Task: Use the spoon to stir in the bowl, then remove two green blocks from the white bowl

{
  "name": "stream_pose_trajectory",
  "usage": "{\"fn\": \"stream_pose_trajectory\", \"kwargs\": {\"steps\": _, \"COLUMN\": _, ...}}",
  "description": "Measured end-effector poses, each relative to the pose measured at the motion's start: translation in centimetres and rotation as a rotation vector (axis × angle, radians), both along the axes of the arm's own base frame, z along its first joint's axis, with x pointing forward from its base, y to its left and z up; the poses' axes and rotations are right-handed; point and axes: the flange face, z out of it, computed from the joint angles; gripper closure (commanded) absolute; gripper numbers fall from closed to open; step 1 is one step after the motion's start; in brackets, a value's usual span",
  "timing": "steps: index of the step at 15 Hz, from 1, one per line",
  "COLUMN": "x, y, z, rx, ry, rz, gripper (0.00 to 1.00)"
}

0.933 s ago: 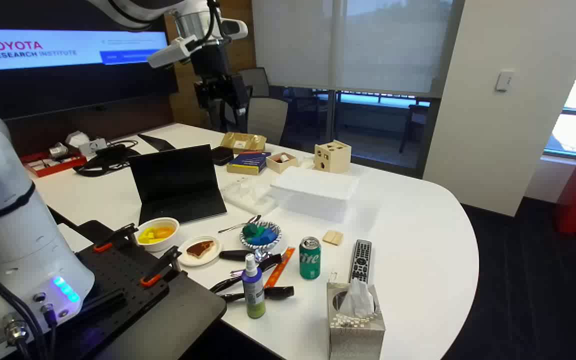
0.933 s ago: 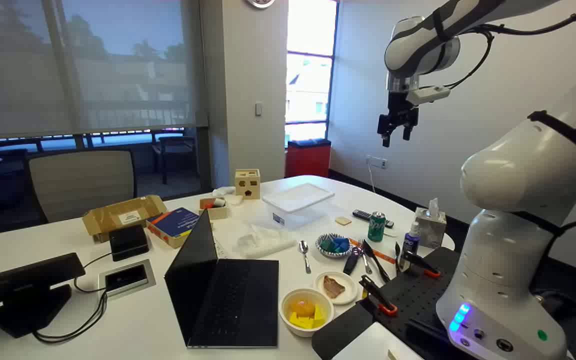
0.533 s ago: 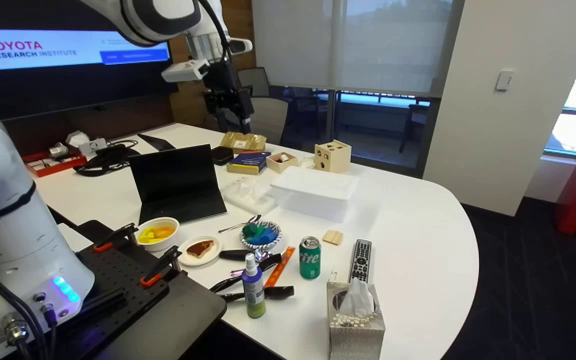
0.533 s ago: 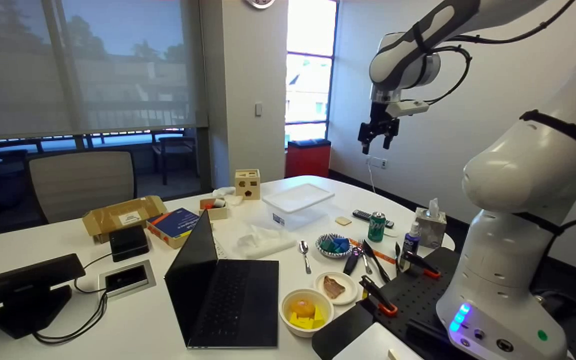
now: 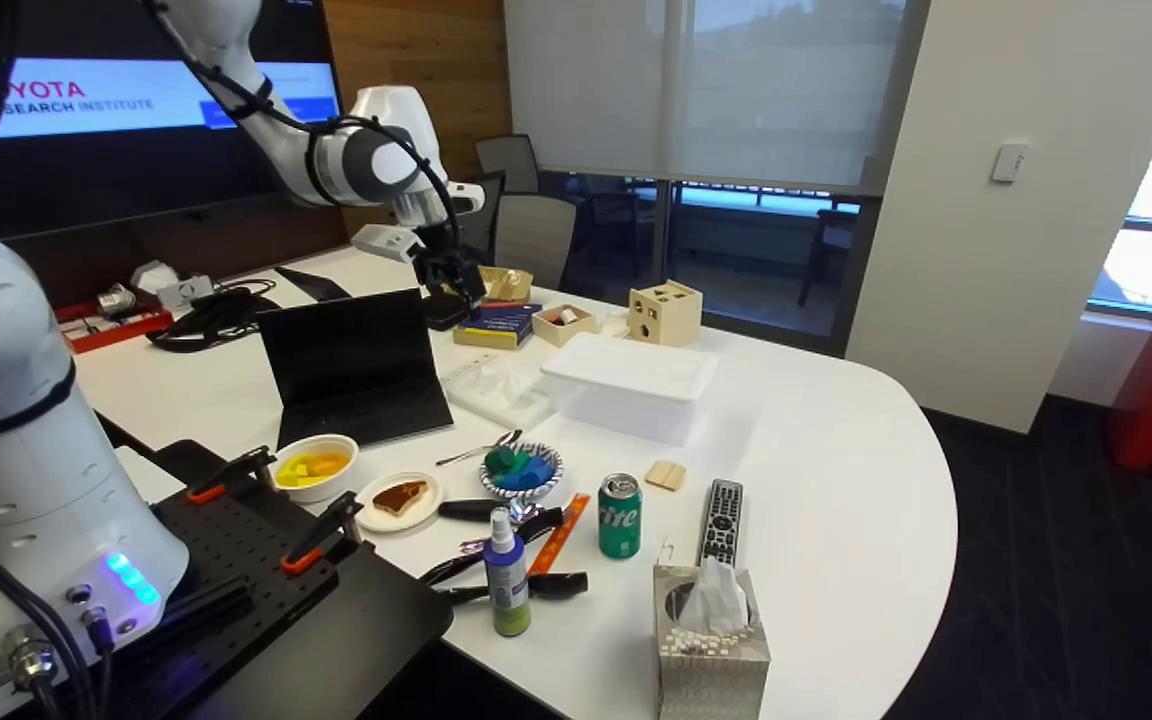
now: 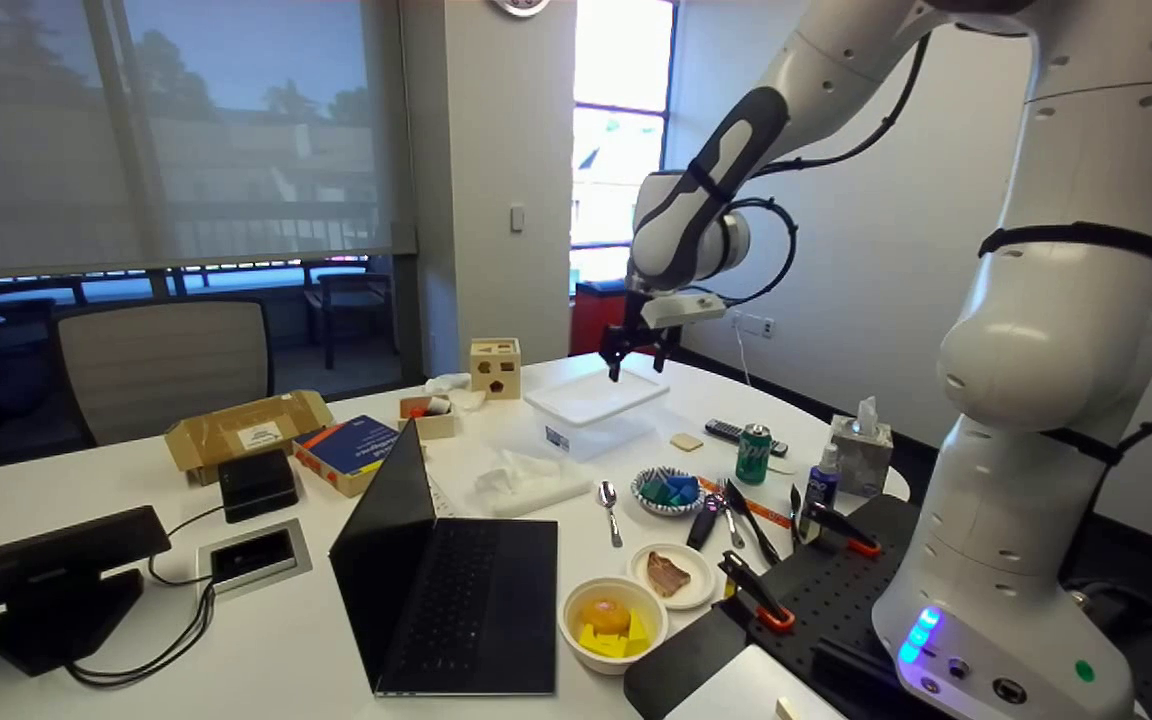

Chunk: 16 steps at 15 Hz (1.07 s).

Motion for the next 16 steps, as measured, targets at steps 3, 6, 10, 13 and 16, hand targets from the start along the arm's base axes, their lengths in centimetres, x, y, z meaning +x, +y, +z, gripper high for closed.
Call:
{"fn": "stream_pose_trajectory", "kwargs": {"steps": 3, "x": 2.6, "y": 4.0, "z": -6.1, "rx": 0.032, "ry": 0.071, "rz": -0.083, "gripper": 0.00}}
{"fn": "stream_pose_trajectory", "kwargs": {"steps": 6, "x": 4.8, "y": 6.0, "z": -12.9, "rx": 0.061, "ry": 0.132, "rz": -0.232, "gripper": 0.00}}
{"fn": "stream_pose_trajectory", "kwargs": {"steps": 10, "x": 8.0, "y": 6.2, "z": -21.5, "rx": 0.090, "ry": 0.145, "rz": -0.402, "gripper": 0.00}}
{"fn": "stream_pose_trajectory", "kwargs": {"steps": 13, "x": 10.0, "y": 5.1, "z": -25.9, "rx": 0.081, "ry": 0.136, "rz": -0.511, "gripper": 0.00}}
{"fn": "stream_pose_trajectory", "kwargs": {"steps": 16, "x": 10.5, "y": 3.7, "z": -27.7, "rx": 0.086, "ry": 0.131, "rz": -0.605, "gripper": 0.00}}
